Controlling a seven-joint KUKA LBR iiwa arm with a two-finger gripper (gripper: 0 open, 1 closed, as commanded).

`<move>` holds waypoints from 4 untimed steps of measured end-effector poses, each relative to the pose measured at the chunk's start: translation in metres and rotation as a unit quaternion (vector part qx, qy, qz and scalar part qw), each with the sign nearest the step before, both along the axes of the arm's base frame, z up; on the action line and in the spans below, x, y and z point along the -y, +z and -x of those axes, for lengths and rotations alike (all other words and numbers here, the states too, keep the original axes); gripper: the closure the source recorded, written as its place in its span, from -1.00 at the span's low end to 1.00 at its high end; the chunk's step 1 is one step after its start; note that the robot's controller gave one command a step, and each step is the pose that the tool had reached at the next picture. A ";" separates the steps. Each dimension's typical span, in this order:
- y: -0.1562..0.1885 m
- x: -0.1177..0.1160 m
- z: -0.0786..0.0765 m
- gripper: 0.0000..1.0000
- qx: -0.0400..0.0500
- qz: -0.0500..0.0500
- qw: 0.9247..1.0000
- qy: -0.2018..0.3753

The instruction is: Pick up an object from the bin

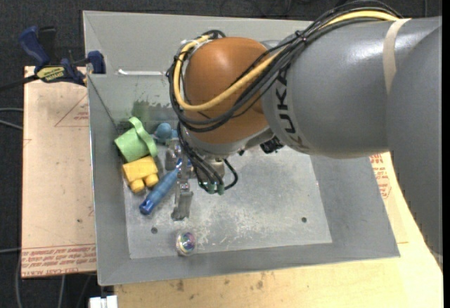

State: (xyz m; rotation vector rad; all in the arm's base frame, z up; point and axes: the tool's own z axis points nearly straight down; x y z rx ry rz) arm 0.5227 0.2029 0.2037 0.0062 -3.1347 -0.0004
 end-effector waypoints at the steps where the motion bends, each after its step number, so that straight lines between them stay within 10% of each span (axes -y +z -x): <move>1: -0.135 0.015 -0.035 -1.00 0.005 -0.001 0.998 0.061; 2: -0.131 0.014 -0.036 1.00 0.006 -0.002 0.998 0.061; 3: -0.004 -0.004 -0.059 1.00 0.009 -0.002 0.999 0.053; 4: -0.009 -0.003 -0.057 -1.00 0.005 -0.001 0.999 0.052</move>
Offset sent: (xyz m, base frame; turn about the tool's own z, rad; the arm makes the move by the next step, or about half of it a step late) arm 0.0339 -0.0156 -0.1337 -0.1240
